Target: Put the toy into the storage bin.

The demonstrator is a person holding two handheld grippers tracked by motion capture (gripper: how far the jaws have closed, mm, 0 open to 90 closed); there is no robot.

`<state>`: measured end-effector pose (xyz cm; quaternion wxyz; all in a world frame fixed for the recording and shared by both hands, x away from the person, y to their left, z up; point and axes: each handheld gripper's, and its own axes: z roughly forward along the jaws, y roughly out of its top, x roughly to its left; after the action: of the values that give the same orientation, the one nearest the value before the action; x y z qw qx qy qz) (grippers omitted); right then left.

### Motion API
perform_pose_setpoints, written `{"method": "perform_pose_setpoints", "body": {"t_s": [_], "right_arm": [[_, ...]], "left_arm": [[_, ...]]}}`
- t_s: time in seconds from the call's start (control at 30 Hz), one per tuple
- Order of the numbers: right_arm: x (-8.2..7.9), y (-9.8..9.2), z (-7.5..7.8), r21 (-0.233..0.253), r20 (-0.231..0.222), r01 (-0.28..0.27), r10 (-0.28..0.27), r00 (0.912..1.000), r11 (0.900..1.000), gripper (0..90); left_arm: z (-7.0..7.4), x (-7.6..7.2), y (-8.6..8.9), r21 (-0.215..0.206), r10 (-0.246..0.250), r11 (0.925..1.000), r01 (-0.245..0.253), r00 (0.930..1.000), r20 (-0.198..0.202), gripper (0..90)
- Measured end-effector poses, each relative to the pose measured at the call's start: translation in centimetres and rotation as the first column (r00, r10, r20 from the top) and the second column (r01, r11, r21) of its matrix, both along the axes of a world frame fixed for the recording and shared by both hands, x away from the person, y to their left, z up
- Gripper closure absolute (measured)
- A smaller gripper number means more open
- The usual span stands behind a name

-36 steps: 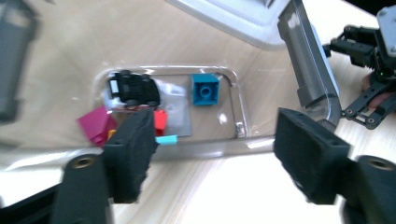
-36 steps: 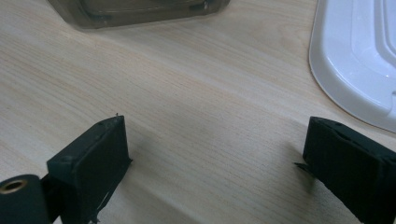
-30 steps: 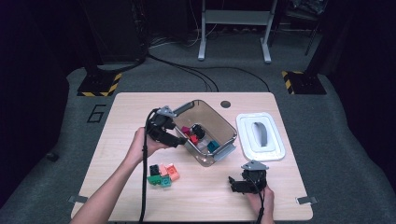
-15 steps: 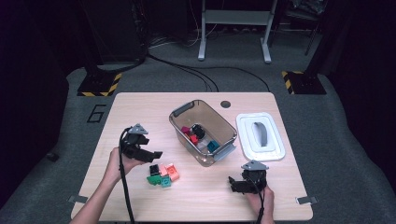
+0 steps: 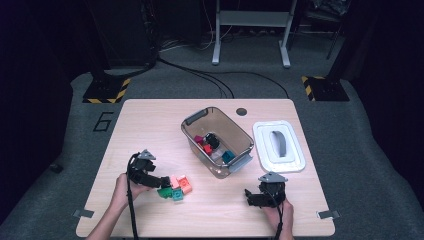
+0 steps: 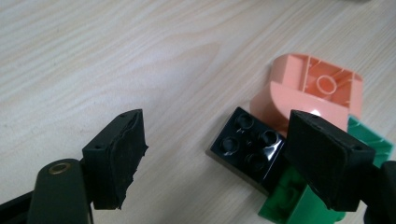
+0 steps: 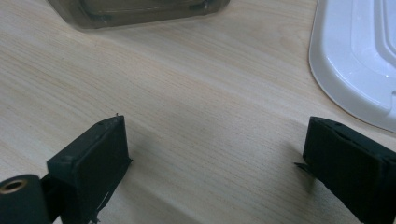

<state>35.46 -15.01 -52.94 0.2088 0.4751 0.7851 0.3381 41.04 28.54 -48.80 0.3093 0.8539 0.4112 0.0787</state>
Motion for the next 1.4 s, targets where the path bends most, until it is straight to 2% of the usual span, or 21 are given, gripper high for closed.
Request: {"method": "perform_pose_setpoints", "body": {"t_s": [0.07, 0.1, 0.3, 0.47, 0.6, 0.63, 0.77, 0.87, 1.0, 1.07, 1.23, 1.4], "right_arm": [[0.0, 0.0, 0.0, 0.0, 0.0, 0.0, 0.0, 1.0, 1.0, 6.0], [0.0, 0.0, 0.0, 0.0, 0.0, 0.0, 0.0, 1.0, 1.0, 6.0], [0.0, 0.0, 0.0, 0.0, 0.0, 0.0, 0.0, 1.0, 1.0, 6.0], [0.0, 0.0, 0.0, 0.0, 0.0, 0.0, 0.0, 1.0, 1.0, 6.0], [0.0, 0.0, 0.0, 0.0, 0.0, 0.0, 0.0, 1.0, 1.0, 6.0], [0.0, 0.0, 0.0, 0.0, 0.0, 0.0, 0.0, 1.0, 1.0, 6.0], [0.0, 0.0, 0.0, 0.0, 0.0, 0.0, 0.0, 1.0, 1.0, 6.0], [0.0, 0.0, 0.0, 0.0, 0.0, 0.0, 0.0, 1.0, 1.0, 6.0], [0.0, 0.0, 0.0, 0.0, 0.0, 0.0, 0.0, 1.0, 1.0, 6.0], [0.0, 0.0, 0.0, 0.0, 0.0, 0.0, 0.0, 1.0, 1.0, 6.0], [0.0, 0.0, 0.0, 0.0, 0.0, 0.0, 0.0, 1.0, 1.0, 6.0], [0.0, 0.0, 0.0, 0.0, 0.0, 0.0, 0.0, 1.0, 1.0, 6.0]], "left_arm": [[-0.2, 0.0, 0.2, -0.001, 0.013, 0.9999, -0.013, 0.9999, 0.001, 21.1], [-0.2, 0.0, 0.3, 0.011, 0.014, 0.9998, -0.014, 0.9999, 0.006, 21.7], [-0.6, 0.2, 1.1, 0.034, 0.025, 0.9991, -0.025, 0.9995, -0.017, 23.1], [-0.4, 0.5, 1.9, 0.057, 0.055, 0.9969, -0.054, 0.9985, -0.008, 23.6], [-0.4, 0.7, 2.4, 0.038, 0.088, 0.9954, -0.088, 0.9961, 0.001, 23.5], [-0.2, 0.7, 2.4, 0.025, 0.1, 0.9947, -0.1, 0.9949, -0.006, 23.4], [0.1, 0.7, 1.5, 0.006, 0.088, 0.9961, -0.088, 0.9961, 0.003, 22.8], [-0.1, 0.9, 0.5, 0.021, 0.082, 0.9964, -0.082, 0.9966, -0.006, 24.0], [-0.4, 1.2, -0.1, 0.039, 0.075, 0.9965, -0.074, 0.9969, -0.024, 30.6], [-0.5, 1.3, -0.2, 0.047, 0.065, 0.9969, -0.063, 0.9973, -0.034, 37.2], [-0.4, 1.2, 0.0, 0.085, 0.052, 0.9952, -0.049, 0.9981, -0.033, 50.2], [-0.3, 1.2, 0.4, 0.092, 0.044, 0.9949, -0.04, 0.9982, -0.041, 53.2]]}}
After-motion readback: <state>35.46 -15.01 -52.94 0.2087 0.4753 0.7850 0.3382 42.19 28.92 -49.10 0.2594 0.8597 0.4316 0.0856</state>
